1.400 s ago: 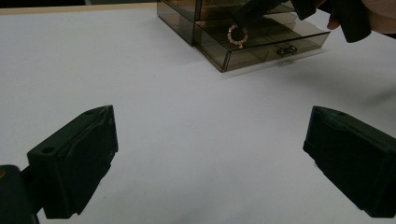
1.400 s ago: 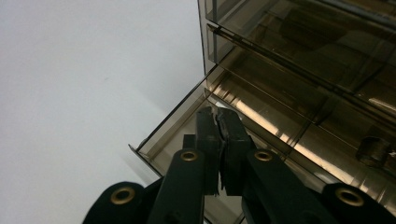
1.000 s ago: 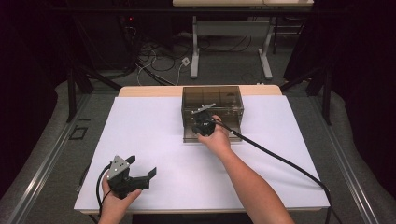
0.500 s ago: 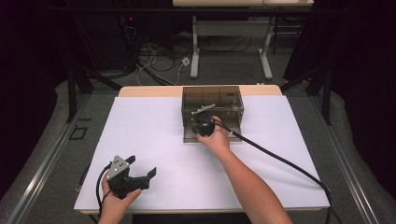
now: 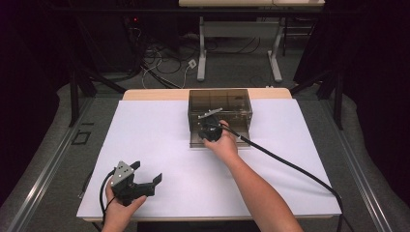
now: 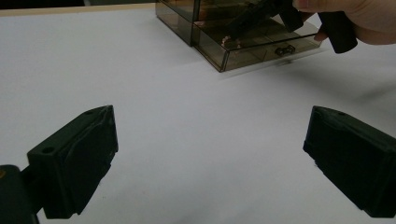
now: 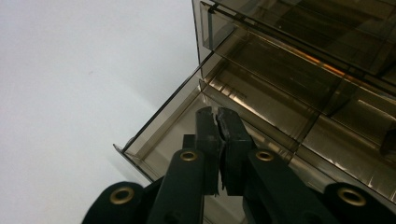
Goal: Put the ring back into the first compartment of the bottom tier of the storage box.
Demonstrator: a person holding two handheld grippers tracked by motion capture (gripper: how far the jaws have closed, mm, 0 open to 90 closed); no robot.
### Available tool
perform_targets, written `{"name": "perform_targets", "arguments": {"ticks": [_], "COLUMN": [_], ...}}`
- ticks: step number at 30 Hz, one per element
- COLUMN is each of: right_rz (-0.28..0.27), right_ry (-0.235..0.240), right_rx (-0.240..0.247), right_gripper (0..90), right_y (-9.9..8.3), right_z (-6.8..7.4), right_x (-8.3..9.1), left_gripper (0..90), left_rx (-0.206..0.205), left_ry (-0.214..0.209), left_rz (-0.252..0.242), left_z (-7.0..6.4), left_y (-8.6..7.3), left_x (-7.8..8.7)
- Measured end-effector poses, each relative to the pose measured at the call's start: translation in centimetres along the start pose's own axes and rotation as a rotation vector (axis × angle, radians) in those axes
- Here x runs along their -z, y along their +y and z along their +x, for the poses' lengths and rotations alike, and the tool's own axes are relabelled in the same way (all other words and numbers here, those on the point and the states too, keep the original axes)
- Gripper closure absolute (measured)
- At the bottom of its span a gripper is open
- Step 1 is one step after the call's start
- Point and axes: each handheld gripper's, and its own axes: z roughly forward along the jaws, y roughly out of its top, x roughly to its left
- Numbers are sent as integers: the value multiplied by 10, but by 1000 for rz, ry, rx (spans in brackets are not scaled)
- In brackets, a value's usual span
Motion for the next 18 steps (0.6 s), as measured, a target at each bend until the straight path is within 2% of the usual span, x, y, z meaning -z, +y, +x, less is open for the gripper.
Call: {"name": "perform_targets", "arguments": {"ticks": [14,15,16,17,18], "right_rz": [-24,-41,-83,-52,-48], "right_ry": [-6,2,7,7,8], "right_rx": [29,23,20,21,25], "right_gripper": [736,727,720,708,702], "right_y": [0,0,-1,0,0], "right_z": [0,1,1,1,2], "right_x": [2,1,-1,2,3], "left_gripper": [29,29,29,29,29], "left_rx": [3,-2,-3,-1,-1], "left_ry": [-1,1,0,0,-1], "left_rz": [0,3,3,0,0], "left_z": [0,0,0,0,0], "left_y": [0,0,0,0,0], "left_x": [-1,0,-1,-1,-1]}}
